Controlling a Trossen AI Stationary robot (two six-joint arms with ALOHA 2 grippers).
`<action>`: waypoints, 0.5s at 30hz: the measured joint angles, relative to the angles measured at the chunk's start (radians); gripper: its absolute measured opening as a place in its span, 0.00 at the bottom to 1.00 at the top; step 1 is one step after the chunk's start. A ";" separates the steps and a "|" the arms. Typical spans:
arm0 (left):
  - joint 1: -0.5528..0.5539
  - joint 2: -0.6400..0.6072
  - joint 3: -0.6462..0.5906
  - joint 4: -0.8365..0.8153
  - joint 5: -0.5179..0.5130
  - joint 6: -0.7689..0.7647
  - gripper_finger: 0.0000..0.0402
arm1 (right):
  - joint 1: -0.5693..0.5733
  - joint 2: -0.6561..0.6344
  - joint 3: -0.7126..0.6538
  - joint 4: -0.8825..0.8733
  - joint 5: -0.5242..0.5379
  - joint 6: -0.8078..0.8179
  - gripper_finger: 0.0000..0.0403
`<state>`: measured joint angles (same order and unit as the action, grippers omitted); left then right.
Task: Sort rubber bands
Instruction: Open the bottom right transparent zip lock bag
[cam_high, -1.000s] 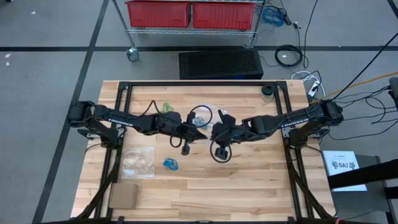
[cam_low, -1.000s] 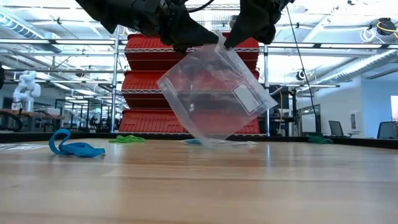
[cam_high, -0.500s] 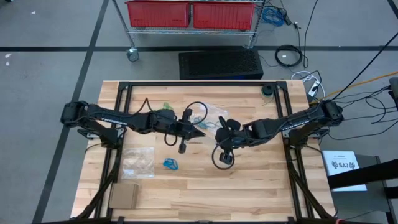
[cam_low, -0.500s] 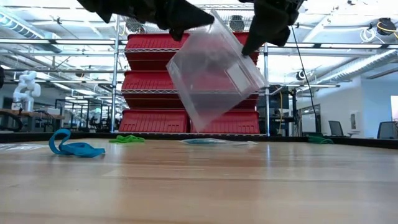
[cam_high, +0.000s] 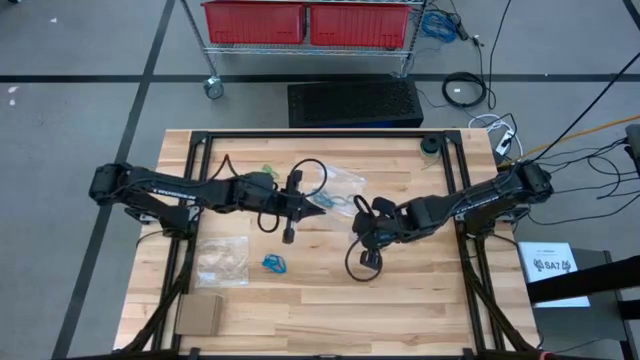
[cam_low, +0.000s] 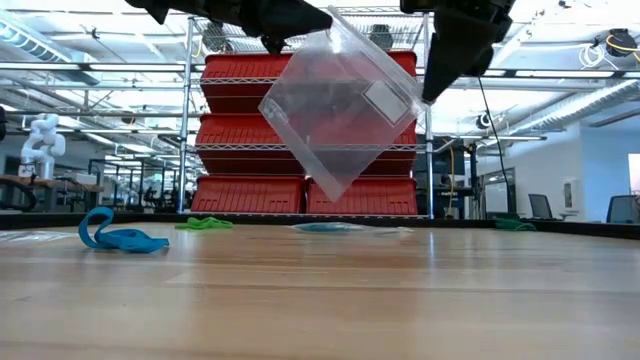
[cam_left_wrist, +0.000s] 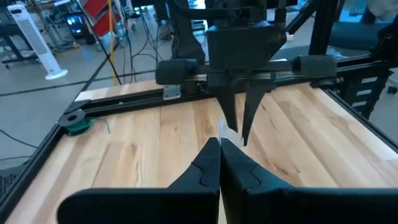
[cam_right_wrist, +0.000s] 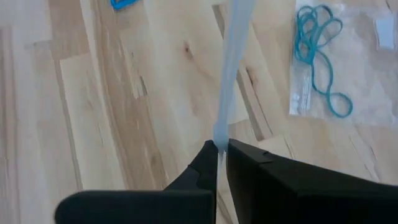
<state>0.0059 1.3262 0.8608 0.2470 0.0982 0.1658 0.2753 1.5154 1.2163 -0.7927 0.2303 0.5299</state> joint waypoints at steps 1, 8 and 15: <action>0.000 0.000 0.000 -0.005 -0.002 0.000 0.00 | 0.002 0.000 0.000 -0.006 0.001 0.006 0.01; 0.000 -0.002 0.000 -0.085 -0.095 0.005 0.00 | 0.014 0.000 -0.001 -0.017 -0.001 -0.014 0.11; 0.000 -0.002 0.000 -0.140 -0.175 -0.002 0.00 | -0.016 -0.003 -0.002 -0.023 0.000 -0.082 0.29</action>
<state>0.0064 1.3239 0.8608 0.1066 -0.0765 0.1639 0.2589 1.5127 1.2144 -0.8158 0.2302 0.4480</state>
